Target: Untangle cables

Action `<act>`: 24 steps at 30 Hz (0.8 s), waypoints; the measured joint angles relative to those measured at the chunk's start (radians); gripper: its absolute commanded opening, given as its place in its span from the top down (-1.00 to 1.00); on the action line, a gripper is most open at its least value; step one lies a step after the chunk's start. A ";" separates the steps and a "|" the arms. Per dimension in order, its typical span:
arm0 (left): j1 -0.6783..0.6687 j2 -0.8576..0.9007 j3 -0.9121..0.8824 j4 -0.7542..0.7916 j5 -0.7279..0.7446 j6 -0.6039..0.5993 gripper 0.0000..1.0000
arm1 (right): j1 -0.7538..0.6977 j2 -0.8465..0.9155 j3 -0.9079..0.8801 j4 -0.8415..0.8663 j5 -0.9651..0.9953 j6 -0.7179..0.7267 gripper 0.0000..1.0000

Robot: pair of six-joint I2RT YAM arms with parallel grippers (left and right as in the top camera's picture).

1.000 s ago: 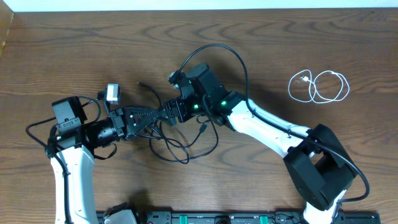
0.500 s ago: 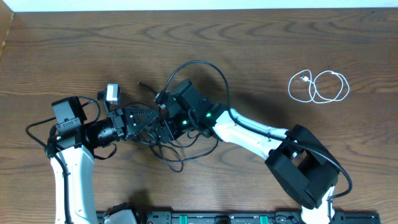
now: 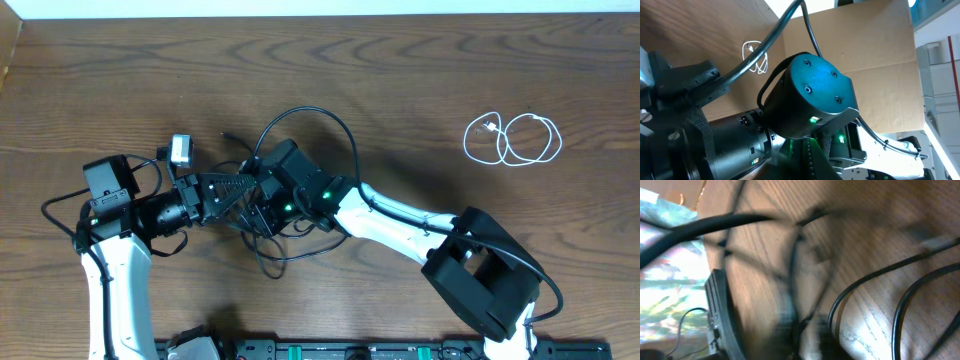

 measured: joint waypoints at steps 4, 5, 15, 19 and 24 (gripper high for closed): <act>0.000 0.000 0.000 0.000 -0.026 -0.001 0.85 | -0.033 -0.003 0.000 -0.002 0.025 -0.005 0.98; 0.000 0.000 0.000 0.000 -0.031 0.000 0.85 | -0.049 -0.006 0.000 -0.003 0.026 -0.006 0.98; 0.000 0.000 0.000 0.002 -0.150 -0.031 0.85 | -0.378 -0.257 0.000 -0.159 0.057 -0.037 0.98; 0.005 0.000 0.000 -0.001 -0.319 -0.118 0.85 | -0.478 -0.333 0.001 -0.258 0.053 -0.071 0.98; 0.072 0.000 0.000 -0.006 -0.510 -0.220 0.85 | -0.648 -0.364 0.000 -0.363 0.052 -0.093 0.98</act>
